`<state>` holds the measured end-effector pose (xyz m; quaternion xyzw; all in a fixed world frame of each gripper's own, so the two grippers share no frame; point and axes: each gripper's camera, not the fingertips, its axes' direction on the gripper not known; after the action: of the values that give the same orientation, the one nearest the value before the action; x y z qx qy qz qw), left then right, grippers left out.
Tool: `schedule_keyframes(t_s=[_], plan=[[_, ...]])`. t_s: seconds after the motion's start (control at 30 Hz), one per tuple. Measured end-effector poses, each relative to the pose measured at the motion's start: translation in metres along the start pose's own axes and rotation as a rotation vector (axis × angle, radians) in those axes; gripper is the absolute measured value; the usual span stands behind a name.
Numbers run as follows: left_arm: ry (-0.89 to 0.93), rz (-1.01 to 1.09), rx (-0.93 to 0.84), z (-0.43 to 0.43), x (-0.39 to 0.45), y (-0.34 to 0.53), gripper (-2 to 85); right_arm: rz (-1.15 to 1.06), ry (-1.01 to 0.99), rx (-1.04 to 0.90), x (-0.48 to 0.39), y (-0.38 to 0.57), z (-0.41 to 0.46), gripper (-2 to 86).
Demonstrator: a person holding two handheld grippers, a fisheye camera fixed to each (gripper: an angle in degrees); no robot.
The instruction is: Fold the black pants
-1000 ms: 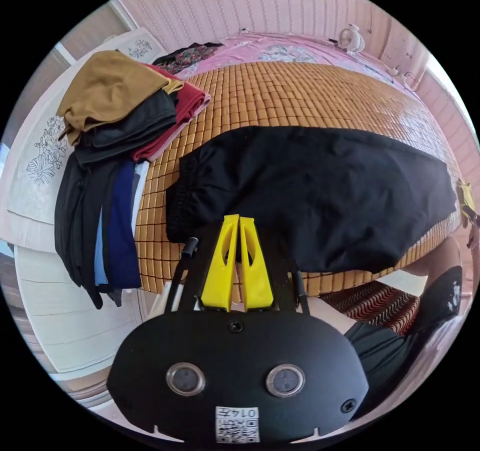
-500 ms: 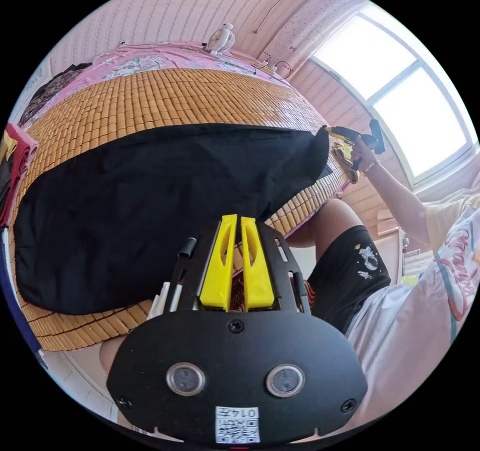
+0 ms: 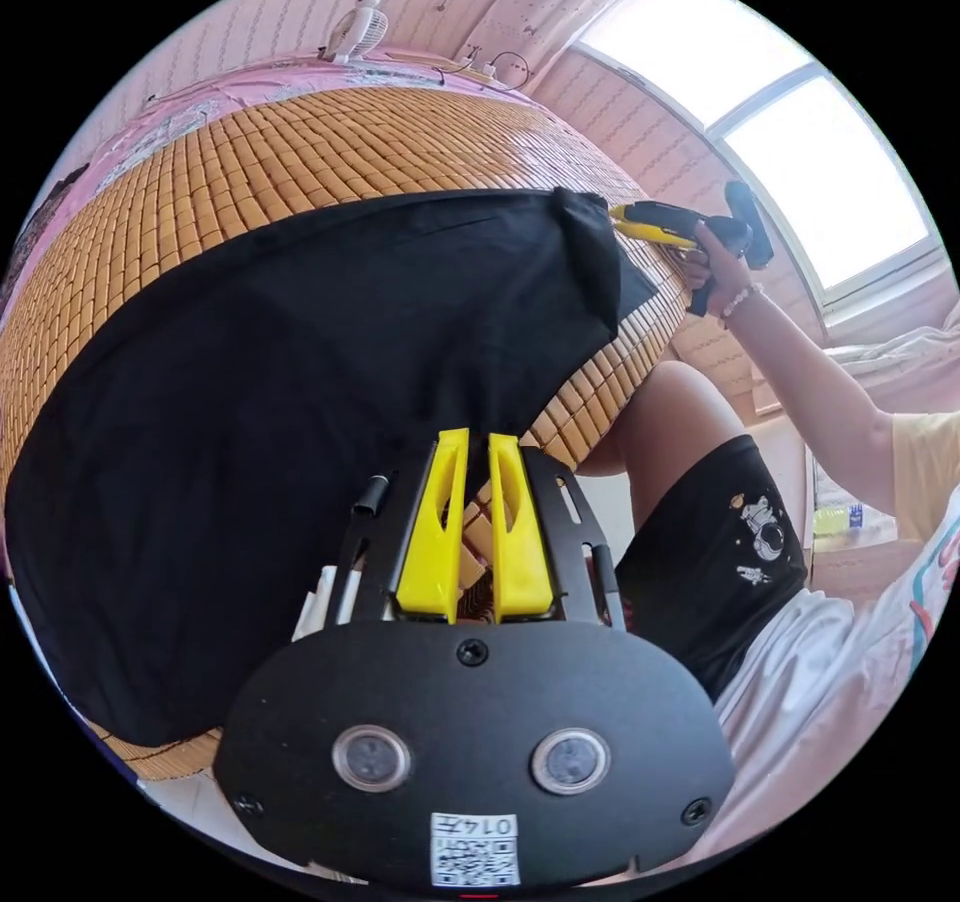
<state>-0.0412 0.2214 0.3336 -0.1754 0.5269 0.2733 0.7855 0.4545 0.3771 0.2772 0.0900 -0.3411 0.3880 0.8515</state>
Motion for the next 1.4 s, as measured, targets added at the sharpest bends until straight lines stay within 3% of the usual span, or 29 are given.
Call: schedule_keyframes(t_s=[0.13,0.27,0.4,0.57,0.63,0.73,0.87,1.03,1.13,1.2,1.4], plan=[[-0.016,0.012,-0.014,0.016,-0.001,-0.001,4.4,0.104,-0.084,-0.036,0.019,-0.007,0.014,3.8],[0.002,0.012,-0.005,0.022,-0.004,-0.006,4.4,0.127,-0.182,0.117,0.033,0.024,-0.034,0.9],[0.001,0.083,0.030,0.018,0.002,-0.026,4.2,0.193,-0.092,0.196,0.058,0.070,-0.075,0.5],[-0.028,0.163,0.039,0.021,0.005,-0.067,4.5,0.329,0.047,0.024,0.103,0.099,-0.063,1.3],[-0.069,0.186,0.048,0.021,0.003,-0.082,4.8,0.328,0.101,0.072,0.103,0.100,-0.073,1.9],[-0.176,0.204,0.067,0.022,-0.007,-0.108,5.6,0.235,0.079,0.155,0.093,0.077,-0.081,3.6],[-0.254,0.200,0.043,0.033,-0.023,-0.151,8.0,0.040,0.111,0.134,0.062,0.007,-0.058,6.8],[-0.384,0.238,-0.017,0.064,-0.026,-0.191,8.6,-0.040,0.144,0.034,0.050,-0.058,-0.008,9.6],[-0.430,0.227,-0.147,0.095,-0.033,-0.205,6.6,-0.049,0.141,-0.034,0.056,-0.067,0.010,8.2],[-0.450,0.266,-0.109,0.094,-0.025,-0.205,1.3,-0.055,0.112,-0.026,0.058,-0.063,0.008,6.0],[-0.478,0.391,-0.001,0.059,0.007,-0.181,-0.5,-0.121,0.089,0.078,0.061,-0.032,-0.032,0.1]])
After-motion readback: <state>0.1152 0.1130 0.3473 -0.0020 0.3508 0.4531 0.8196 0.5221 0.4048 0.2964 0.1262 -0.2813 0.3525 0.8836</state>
